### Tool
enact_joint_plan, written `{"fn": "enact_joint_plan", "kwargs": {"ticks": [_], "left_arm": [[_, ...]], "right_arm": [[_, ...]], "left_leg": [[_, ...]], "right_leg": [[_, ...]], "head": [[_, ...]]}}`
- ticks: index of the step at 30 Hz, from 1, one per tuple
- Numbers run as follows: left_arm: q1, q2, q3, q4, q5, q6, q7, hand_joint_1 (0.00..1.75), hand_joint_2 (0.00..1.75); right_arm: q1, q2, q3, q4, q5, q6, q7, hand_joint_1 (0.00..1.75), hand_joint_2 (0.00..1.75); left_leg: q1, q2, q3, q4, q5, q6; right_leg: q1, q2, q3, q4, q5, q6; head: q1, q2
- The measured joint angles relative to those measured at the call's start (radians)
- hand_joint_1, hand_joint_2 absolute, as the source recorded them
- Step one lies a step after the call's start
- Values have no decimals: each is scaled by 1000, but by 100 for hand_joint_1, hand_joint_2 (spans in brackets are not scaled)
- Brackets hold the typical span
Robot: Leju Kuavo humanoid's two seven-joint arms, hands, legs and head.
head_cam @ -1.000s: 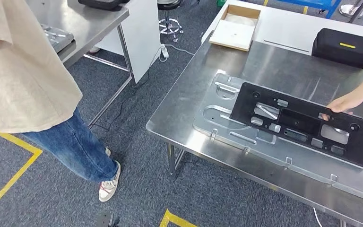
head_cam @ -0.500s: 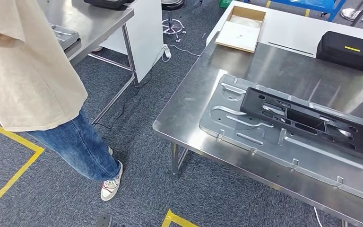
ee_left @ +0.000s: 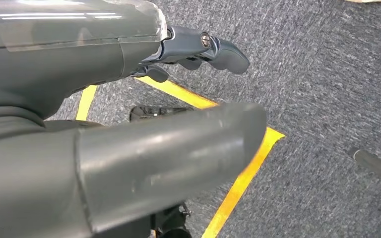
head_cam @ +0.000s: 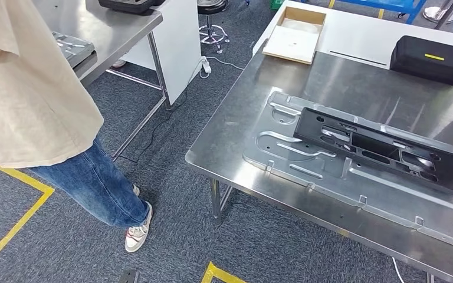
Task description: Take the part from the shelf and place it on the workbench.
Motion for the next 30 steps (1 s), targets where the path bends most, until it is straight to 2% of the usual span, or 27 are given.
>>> {"fn": "enact_joint_plan", "kwargs": {"ticks": [3, 4, 5, 6, 8, 9, 10, 11, 12, 14, 15, 16, 18, 19, 20, 21, 23, 24, 25, 26, 27, 28, 29, 30], "left_arm": [[-2, 0, 1, 0, 3, -3, 6, 0, 0], [-3, 0, 2, 0, 4, -5, 7, 0, 0], [-4, 0, 2, 0, 4, -7, 9, 0, 0], [-5, 0, 2, 0, 5, -8, 10, 0, 0], [-6, 0, 2, 0, 5, -10, 12, 0, 0], [-6, 0, 2, 0, 5, -11, 13, 0, 0], [-6, 0, 2, 0, 4, -12, 14, 0, 0], [-6, 0, 2, 0, 4, -12, 14, 0, 0], [-6, 0, 3, 0, 4, -13, 15, 0, 0], [-7, -1, 3, 0, 4, -14, 15, 0, 0], [-7, -2, 3, 0, 3, -16, 15, 0, 0], [-7, -2, 3, 0, 2, -17, 15, 0, 0], [-7, -3, 3, 0, 2, -18, 15, 0, 0], [-8, -3, 3, 0, 1, -19, 15, 0, 0], [-7, -3, 3, 0, 1, -20, 14, 0, 0], [-7, -3, 3, 0, 1, -20, 14, 0, 0], [-8, -3, 3, 0, 1, -22, 13, 0, 0], [-8, -3, 3, 0, 1, -22, 13, 0, 0], [-8, -3, 3, 0, 1, -22, 13, 0, 0], [-8, -3, 3, 0, 1, -23, 13, 0, 0], [-8, -3, 3, 0, 1, -23, 12, 0, 0], [-9, -2, 3, 0, 1, -23, 12, 0, 0], [-10, -2, 3, 0, 0, -23, 12, 0, 0], [-12, -3, 3, 0, 0, -23, 12, 0, 0]], "right_arm": [[-1, 3, -1, -3, 0, 0, -1, 0, 175], [-2, 3, -1, -3, 0, 0, -1, 0, 175], [-5, 3, -1, -3, 0, 0, -1, 0, 175], [-8, 3, -2, -3, -1, 0, -1, 0, 175], [-14, 3, -2, -3, -1, 1, -1, 0, 175], [-15, 3, -2, -3, -1, 1, -1, 0, 175], [-16, 3, -2, -3, -1, 1, -1, 0, 175], [-18, 3, -2, -3, -1, 1, -1, 0, 175], [-21, 3, -2, -3, -1, 1, -1, 0, 175], [-28, 1, -3, -5, -1, 1, -1, 0, 175], [-31, 1, -4, -6, -1, 1, -1, 0, 175], [-34, -1, -7, -8, -1, 1, -1, 0, 175], [-37, -1, -10, -10, -1, 2, -1, 0, 175], [-39, -1, -11, -10, 0, 3, 0, 0, 175], [-40, -1, -11, -10, 1, 4, 1, 0, 175], [-40, 0, -11, -10, 2, 4, 2, 0, 175], [-41, 1, -11, -10, 5, 5, 4, 0, 175], [-41, 1, -11, -10, 5, 6, 5, 0, 175], [-41, 1, -11, -10, 5, 6, 6, 0, 175], [-41, 1, -11, -10, 5, 6, 6, 0, 175], [-40, 2, -11, -10, 6, 6, 6, 0, 175], [-40, 2, -11, -10, 6, 6, 6, 0, 175], [-40, 2, -11, -11, 7, 5, 6, 0, 175], [-40, 2, -11, -11, 8, 5, 7, 0, 175]], "left_leg": [[-2, 1, -1, -16, 14, 16], [-1, 3, -3, -22, 22, 23], [1, 4, -8, -28, 31, 31], [2, 6, -15, -31, 39, 36], [-2, 8, -34, -31, 51, 42], [-4, 8, -44, -30, 57, 43], [-6, 9, -54, -27, 63, 43], [-7, 9, -64, -24, 69, 42], [-8, 9, -73, -20, 74, 41], [-9, 8, -84, -14, 83, 34], [-10, 8, -86, -13, 89, 30], [-9, 8, -88, -13, 95, 24], [-9, 7, -91, -15, 107, 12], [-9, 6, -98, -10, 100, 6], [-9, 4, -108, 8, 75, 0], [-7, 3, -123, 49, 32, -6], [1, 2, -155, 176, -69, -18], [4, 2, -164, 237, -96, -22], [7, 3, -160, 273, -99, -26], [9, 3, -139, 272, -82, -27], [11, 3, -99, 234, -57, -27], [12, 3, -45, 166, -40, -25], [10, 3, 12, 86, -38, -21], [9, 2, 54, 25, -42, -16]], "right_leg": [[-2, 0, -3, -2, 6, 20], [-4, 0, -7, 6, -5, 25], [-4, -1, -17, 30, -32, 28], [-5, -1, -33, 75, -71, 30], [-4, -1, -76, 199, -153, 34], [-3, -1, -86, 244, -174, 36], [-3, -1, -79, 256, -174, 35], [-2, -1, -53, 229, -156, 33], [-1, -1, -8, 168, -128, 30], [5, -2, 79, 32, -95, 21], [9, -2, 102, -8, -88, 16], [13, -3, 108, -24, -87, 12], [13, -3, 99, -27, -70, 1], [10, -4, 91, -31, -59, -6], [6, -5, 81, -36, -47, -14], [2, -7, 69, -39, -34, -19], [3, -8, 40, -36, -13, -23], [3, -8, 25, -33, -4, -22], [3, -8, 10, -29, 5, -20], [3, -8, -4, -24, 13, -18], [2, -8, -18, -19, 20, -15], [2, -8, -30, -14, 27, -11], [2, -8, -39, -8, 33, -6], [3, -8, -44, -5, 40, 0]], "head": [[0, 0], [0, 0], [0, 0], [1, 0], [0, 0], [0, 0], [0, 0], [0, 0], [0, 0], [0, 0], [0, 0], [1, 0], [2, 0], [1, 0], [1, 0], [1, 0], [0, 0], [0, 0], [0, 0], [0, 0], [0, 0], [0, 0], [0, 0], [0, 0]]}}
